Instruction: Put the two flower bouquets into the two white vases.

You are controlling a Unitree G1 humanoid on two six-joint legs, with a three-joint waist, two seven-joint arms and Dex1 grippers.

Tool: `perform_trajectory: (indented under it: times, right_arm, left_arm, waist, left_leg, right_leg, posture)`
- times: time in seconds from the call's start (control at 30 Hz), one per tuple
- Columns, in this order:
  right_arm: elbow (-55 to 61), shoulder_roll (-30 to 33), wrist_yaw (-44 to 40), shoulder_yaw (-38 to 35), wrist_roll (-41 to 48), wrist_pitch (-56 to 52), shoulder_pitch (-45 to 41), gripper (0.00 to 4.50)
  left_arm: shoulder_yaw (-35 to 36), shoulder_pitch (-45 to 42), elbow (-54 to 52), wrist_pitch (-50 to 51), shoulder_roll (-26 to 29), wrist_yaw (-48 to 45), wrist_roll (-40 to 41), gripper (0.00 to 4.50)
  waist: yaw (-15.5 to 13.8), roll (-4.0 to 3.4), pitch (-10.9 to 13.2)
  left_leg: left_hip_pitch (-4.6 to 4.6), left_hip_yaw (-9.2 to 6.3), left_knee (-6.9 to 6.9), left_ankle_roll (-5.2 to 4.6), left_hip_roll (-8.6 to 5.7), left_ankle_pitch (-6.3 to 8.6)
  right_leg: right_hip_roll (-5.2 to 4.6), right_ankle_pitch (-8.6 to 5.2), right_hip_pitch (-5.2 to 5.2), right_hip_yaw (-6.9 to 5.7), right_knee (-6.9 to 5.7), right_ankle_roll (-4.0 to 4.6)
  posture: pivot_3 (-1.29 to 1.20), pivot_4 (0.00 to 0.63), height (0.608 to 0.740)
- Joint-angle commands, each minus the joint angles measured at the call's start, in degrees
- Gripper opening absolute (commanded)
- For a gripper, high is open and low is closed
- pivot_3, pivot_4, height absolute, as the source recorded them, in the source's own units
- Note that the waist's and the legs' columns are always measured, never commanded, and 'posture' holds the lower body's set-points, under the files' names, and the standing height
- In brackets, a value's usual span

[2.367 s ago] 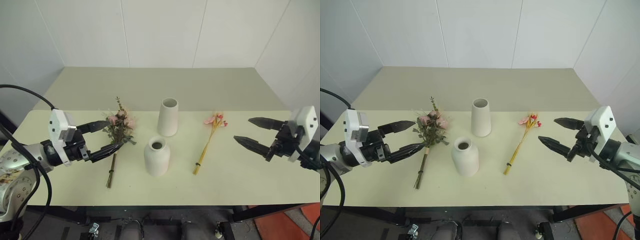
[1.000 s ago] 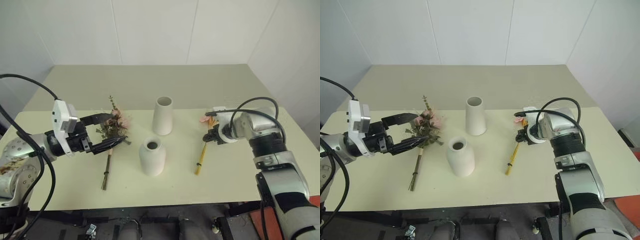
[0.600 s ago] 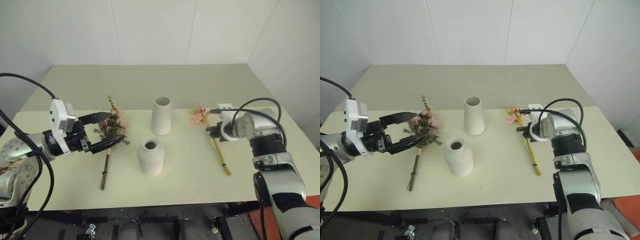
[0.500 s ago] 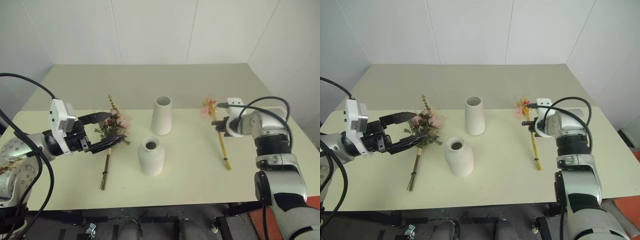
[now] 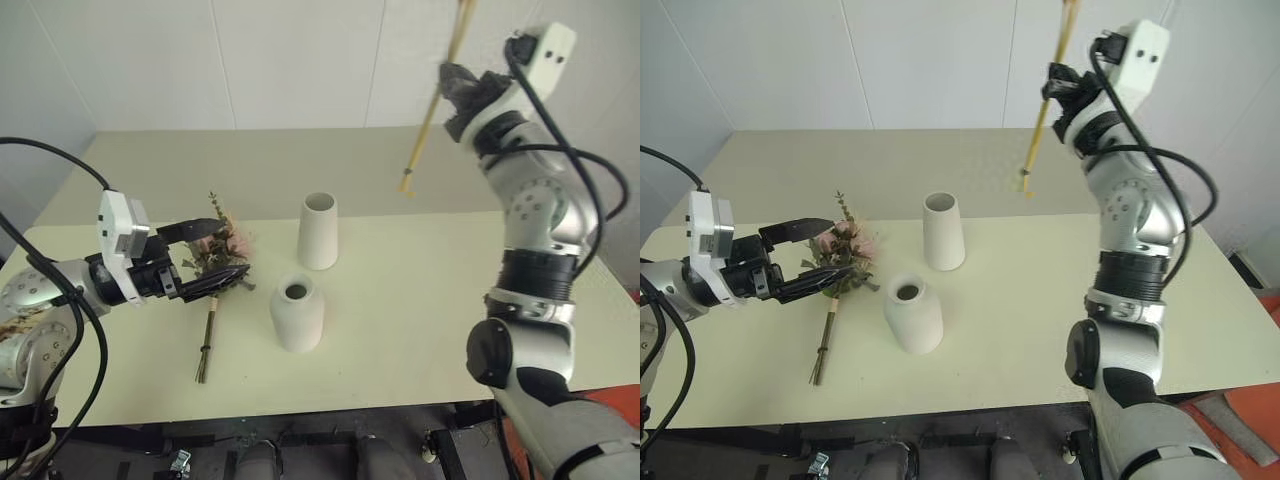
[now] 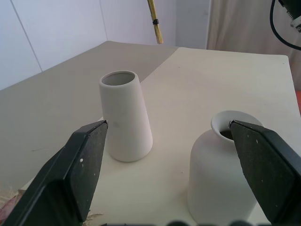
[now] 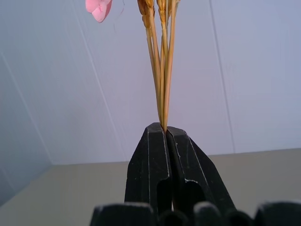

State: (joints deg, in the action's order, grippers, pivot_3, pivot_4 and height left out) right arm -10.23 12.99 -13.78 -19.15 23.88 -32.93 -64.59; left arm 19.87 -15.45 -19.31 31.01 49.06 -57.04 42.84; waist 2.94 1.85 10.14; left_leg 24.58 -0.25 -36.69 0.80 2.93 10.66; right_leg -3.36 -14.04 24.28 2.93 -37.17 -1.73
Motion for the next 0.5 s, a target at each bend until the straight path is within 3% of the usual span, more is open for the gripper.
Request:
perform_trajectory:
  times: [0.03,0.23,0.5]
  right_arm:
    - [2.1,-2.5,-0.7,1.9,1.5,4.5,-2.0,0.04]
    - [0.1,-7.3,-2.2,6.0,0.6,9.1,-2.0,0.04]
    - [-6.5,-9.1,-3.3,8.0,-0.4,14.8,-1.7,0.04]
  left_arm:
    - [0.6,-0.9,-0.4,-1.1,0.8,-0.4,-0.1,4.50]
    - [1.4,-0.2,-0.9,-1.0,1.1,-0.3,0.0,4.50]
    - [2.5,1.0,-2.1,-0.8,1.3,0.5,0.2,4.50]
  waist:
    - [-0.2,-0.02,0.0]
    - [-0.4,-0.03,0.0]
    - [-0.4,-0.03,0.0]
  left_leg:
    - [0.00,0.00,0.00,0.00,0.00,0.00]
    - [0.02,0.00,0.00,0.00,0.00,0.00]
    - [0.01,0.00,0.00,0.01,0.00,0.00]
  right_leg:
    - [0.00,0.00,0.01,0.00,0.00,0.00]
    - [0.00,0.00,0.02,0.00,0.00,0.01]
    - [-0.01,0.01,0.03,-0.01,0.00,0.02]
  posture:
    - [0.00,0.150,0.740]
    - [0.00,0.150,0.740]
    - [0.00,0.150,0.740]
